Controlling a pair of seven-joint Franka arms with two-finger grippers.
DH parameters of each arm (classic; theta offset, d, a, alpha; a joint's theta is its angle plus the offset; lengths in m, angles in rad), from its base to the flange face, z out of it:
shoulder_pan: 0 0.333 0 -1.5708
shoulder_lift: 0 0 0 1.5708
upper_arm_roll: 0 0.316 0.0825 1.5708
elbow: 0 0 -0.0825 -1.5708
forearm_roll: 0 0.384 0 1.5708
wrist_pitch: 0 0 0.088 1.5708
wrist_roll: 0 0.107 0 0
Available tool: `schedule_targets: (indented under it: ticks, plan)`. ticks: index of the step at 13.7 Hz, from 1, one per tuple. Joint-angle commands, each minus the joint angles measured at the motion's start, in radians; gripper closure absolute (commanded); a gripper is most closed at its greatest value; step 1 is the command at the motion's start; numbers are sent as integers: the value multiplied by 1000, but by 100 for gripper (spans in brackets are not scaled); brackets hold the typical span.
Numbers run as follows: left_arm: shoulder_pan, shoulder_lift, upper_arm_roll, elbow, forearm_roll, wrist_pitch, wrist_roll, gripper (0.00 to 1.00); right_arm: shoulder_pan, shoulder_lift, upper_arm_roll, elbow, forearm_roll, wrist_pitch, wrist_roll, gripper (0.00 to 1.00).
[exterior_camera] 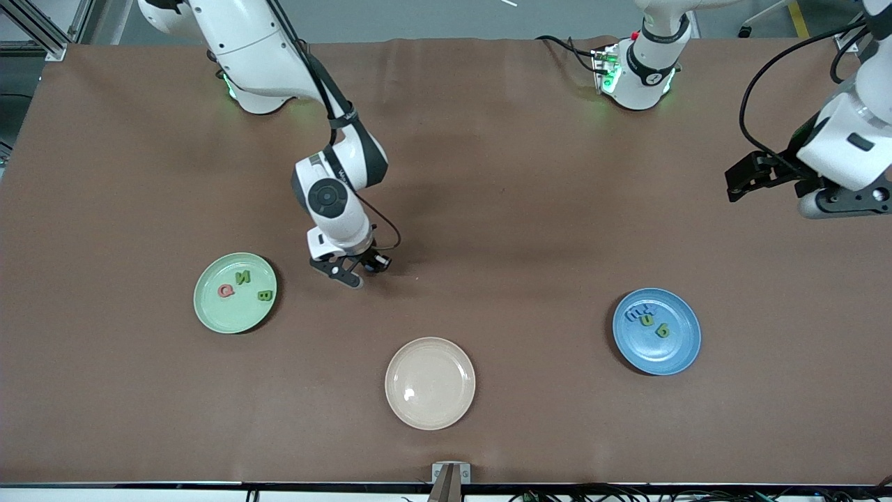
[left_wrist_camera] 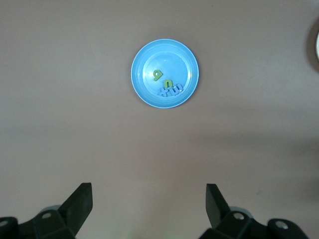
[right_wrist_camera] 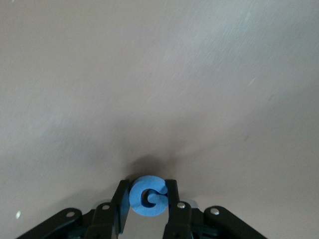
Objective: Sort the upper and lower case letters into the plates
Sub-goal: 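Carry the G to the green plate and open the right gripper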
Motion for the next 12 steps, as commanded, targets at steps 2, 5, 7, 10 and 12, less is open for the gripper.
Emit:
schedule_targets:
  ticks: [2,5,7,10,12]
  plan:
    - [-33,-128,67,-166,-55,103,27,0,-176,-105,9,1,1,-172,-264,100]
    - [-52,-139,70,-177,-57,111,29,0,-298,-108,-26,2,0,-188,-534,100]
    - [-64,-145,99,-177,-60,104,38,0,-357,-102,-48,4,0,-187,-671,100]
    - [-64,-154,123,-174,-110,75,79,0,-451,-81,-56,8,-17,-145,-812,100]
    - [-55,-157,123,-168,-111,67,107,0,-479,-47,-54,10,-17,-108,-845,100]
